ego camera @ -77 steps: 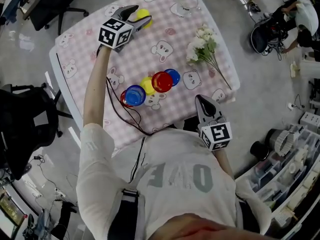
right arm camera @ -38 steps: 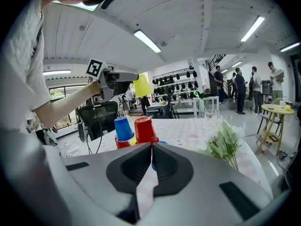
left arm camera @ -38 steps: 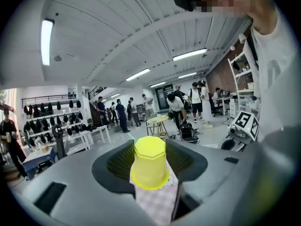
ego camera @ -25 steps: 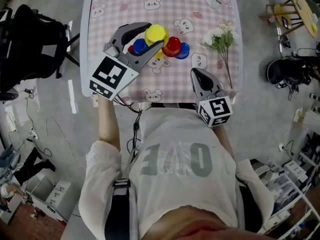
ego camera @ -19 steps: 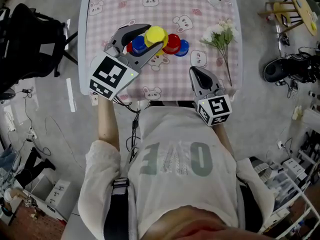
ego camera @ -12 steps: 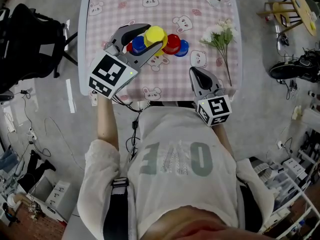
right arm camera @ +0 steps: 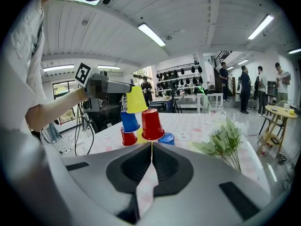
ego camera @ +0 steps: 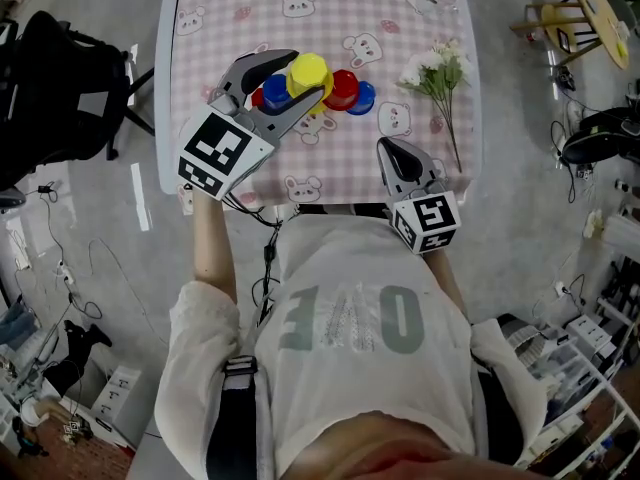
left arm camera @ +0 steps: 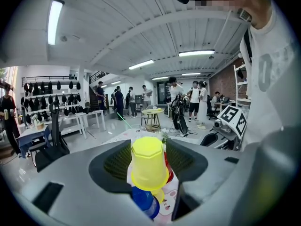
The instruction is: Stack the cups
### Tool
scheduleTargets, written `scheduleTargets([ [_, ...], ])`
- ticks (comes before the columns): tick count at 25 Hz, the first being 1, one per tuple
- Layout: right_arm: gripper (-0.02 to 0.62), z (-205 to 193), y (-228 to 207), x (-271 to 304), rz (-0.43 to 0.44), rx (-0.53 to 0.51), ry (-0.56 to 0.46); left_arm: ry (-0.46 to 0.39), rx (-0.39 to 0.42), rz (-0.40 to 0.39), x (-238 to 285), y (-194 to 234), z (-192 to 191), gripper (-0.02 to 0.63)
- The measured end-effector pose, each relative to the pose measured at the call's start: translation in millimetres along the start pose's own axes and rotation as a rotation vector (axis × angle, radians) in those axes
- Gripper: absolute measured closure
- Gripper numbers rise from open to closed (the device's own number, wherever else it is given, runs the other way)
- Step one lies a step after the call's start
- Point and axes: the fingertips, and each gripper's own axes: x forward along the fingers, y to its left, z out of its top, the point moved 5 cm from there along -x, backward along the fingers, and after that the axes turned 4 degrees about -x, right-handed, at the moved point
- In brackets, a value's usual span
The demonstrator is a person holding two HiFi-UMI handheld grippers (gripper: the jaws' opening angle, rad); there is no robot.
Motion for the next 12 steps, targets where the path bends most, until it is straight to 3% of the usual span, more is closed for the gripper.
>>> scheduleTargets([
  [7, 0.566, 2.9, 1.3, -4.2, -0.006, -0.008, -0.015, -0.059, 0.005, 0.021, -7.8, -1.0, 10.8, 0.376],
  [12, 0.566, 13.5, -3.4, -2.2, -0.014, -0.050, -0.043, -0.162, 0.003, 0.095, -16.7, 6.0, 35.4, 0.377],
])
